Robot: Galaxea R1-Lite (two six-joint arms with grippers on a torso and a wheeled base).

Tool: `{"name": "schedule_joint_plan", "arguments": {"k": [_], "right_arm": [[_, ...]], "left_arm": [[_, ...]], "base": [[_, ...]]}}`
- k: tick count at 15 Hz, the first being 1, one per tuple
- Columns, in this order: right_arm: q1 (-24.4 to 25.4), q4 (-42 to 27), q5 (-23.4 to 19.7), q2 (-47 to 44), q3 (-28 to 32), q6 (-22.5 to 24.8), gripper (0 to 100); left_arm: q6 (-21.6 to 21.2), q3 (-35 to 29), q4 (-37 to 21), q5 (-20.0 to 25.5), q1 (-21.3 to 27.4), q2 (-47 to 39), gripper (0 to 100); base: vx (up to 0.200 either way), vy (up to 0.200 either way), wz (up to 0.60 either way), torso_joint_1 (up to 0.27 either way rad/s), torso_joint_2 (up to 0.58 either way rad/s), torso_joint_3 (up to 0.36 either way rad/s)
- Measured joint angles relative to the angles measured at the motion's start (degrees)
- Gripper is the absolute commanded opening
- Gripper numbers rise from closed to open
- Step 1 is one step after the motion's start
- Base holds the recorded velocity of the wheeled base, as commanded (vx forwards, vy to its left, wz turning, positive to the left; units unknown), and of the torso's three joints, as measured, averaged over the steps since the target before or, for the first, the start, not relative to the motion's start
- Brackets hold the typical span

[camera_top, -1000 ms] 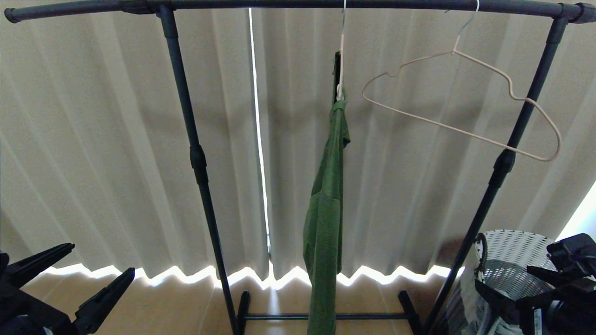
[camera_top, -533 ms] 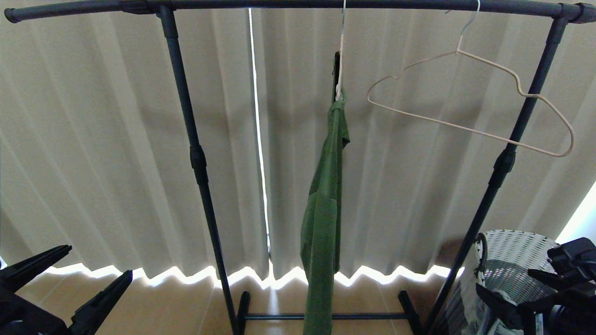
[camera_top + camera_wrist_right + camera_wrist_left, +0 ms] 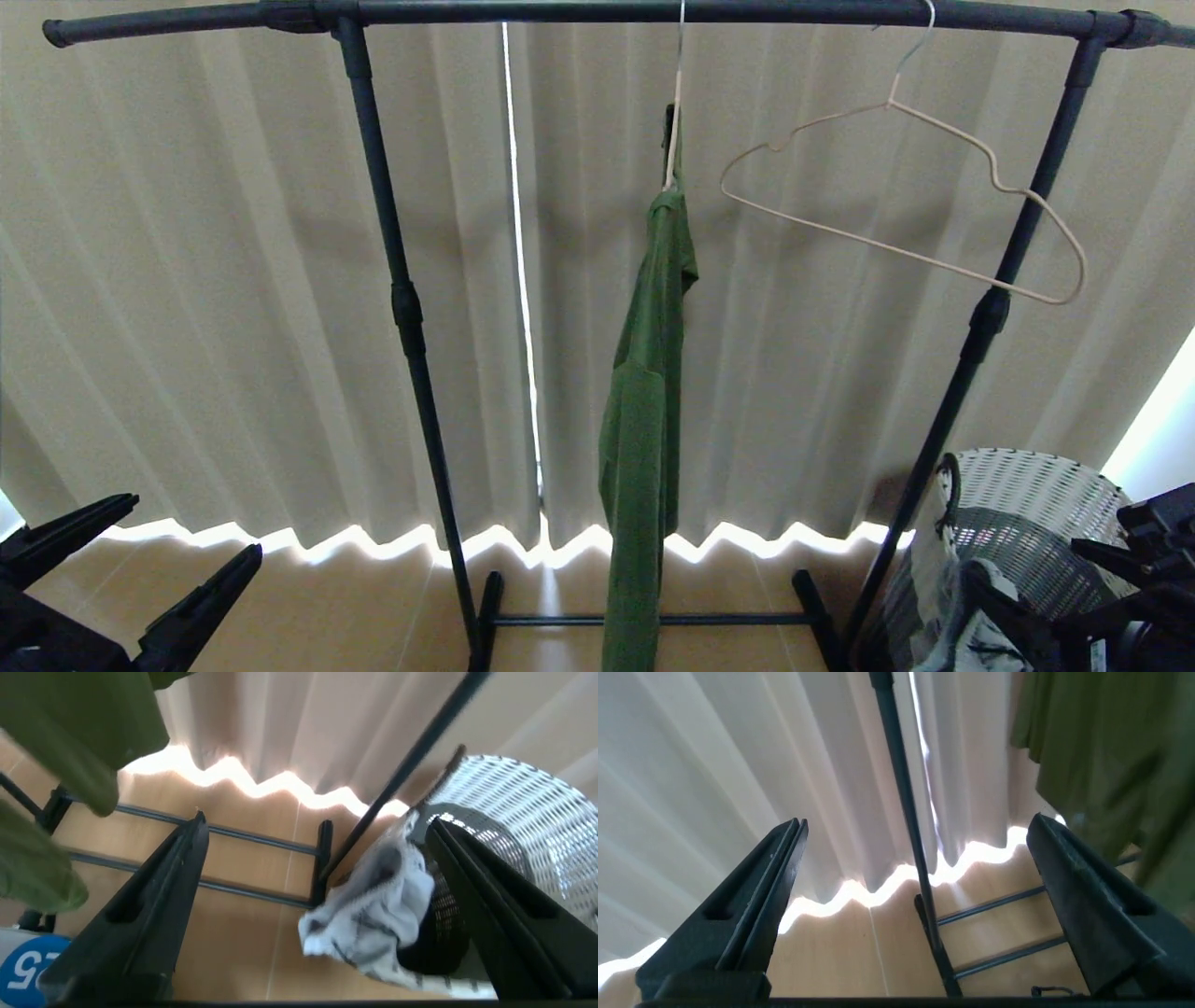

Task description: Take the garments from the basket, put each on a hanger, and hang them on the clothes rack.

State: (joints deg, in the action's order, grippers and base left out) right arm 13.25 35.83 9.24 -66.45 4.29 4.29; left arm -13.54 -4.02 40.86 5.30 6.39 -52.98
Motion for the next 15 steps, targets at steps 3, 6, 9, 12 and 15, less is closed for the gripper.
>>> {"name": "schedule_joint_plan", "arguments": {"k": [3,6,9,12,15], "right_arm": [[0.0,0.0,0.1,0.3,0.0,0.0,100],[0.0,0.0,0.2,0.4,0.1,0.1,100],[0.0,0.3,0.4,0.4,0.5,0.0,100],[0.0,0.3,0.4,0.4,0.6,0.0,100],[0.0,0.3,0.4,0.4,0.5,0.1,100]], "left_arm": [[0.1,0.0,-0.1,0.0,0.1,0.0,100],[0.2,0.0,-0.2,0.0,0.0,0.1,100],[0.0,0.4,-0.3,0.0,-0.1,0.0,100],[-0.2,0.2,-0.3,0.0,-0.1,-0.1,100],[-0.3,0.3,-0.3,0.1,0.0,-0.3,100]], "base": [[0.000,0.000,0.00,0.000,0.00,0.000],[0.000,0.000,0.00,0.000,0.00,0.000],[0.000,0.000,0.00,0.000,0.00,0.000],[0.000,0.000,0.00,0.000,0.00,0.000],[0.000,0.000,0.00,0.000,0.00,0.000]]}}
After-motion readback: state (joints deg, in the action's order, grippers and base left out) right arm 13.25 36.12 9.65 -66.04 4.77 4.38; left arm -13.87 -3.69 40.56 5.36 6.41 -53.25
